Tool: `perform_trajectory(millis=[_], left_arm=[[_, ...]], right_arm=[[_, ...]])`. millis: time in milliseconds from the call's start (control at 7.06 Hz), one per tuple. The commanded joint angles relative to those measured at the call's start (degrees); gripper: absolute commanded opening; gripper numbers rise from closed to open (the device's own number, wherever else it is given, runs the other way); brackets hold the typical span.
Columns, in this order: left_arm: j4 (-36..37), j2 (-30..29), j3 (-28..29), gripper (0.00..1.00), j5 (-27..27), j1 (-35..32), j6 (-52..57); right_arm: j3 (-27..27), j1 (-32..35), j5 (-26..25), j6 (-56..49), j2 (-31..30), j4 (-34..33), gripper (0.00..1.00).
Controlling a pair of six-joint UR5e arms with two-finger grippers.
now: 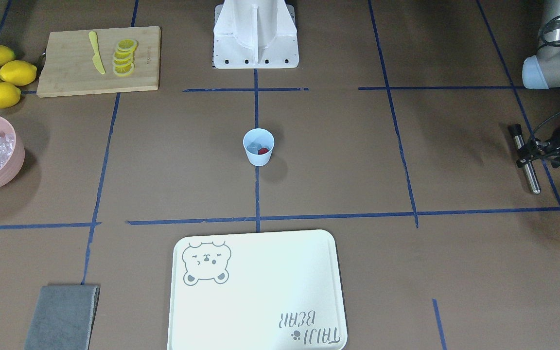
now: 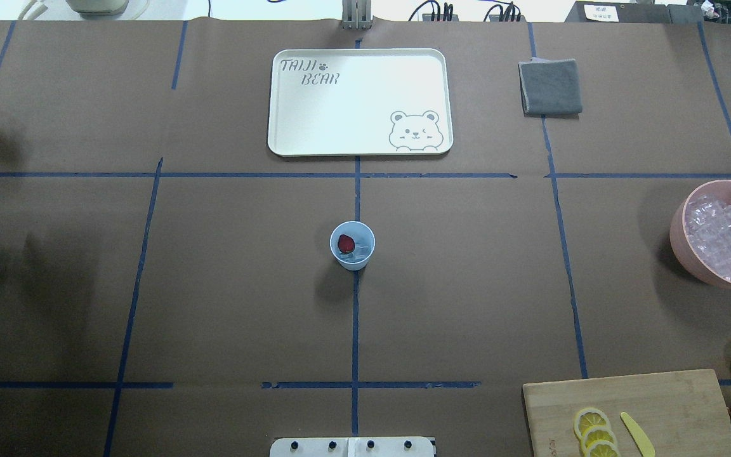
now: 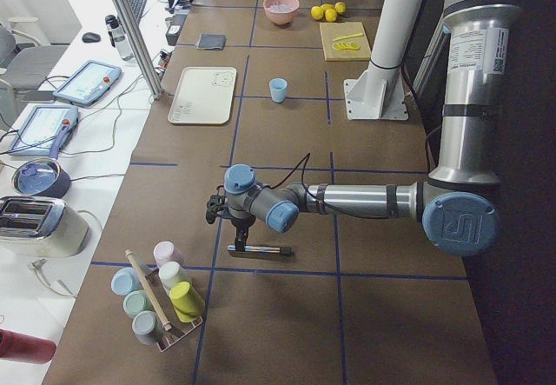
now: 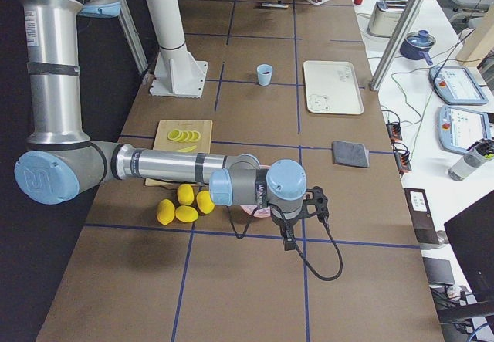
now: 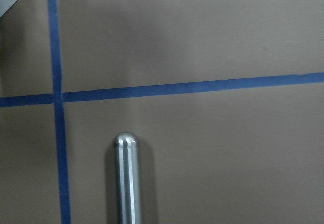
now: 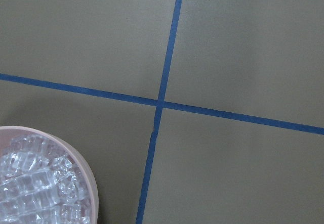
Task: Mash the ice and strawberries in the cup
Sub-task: 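Move the left gripper back over the metal pestle, then close the left gripper around the metal pestle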
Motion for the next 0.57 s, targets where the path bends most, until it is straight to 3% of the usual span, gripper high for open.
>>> perform_trajectory(millis=[0,425], left_arm=[[-6.64,-0.84,6.44,1.0,0.87,0.22,-0.68],[-7.47,-1.99,7.09,1.0,0.87,0.31,-5.43]], right_arm=[[-0.15,-0.05,-0.07,0.11,0.0,0.0,1.0],[-0.15,-0.23,-0.07,0.2,0.0,0.0,1.0]])
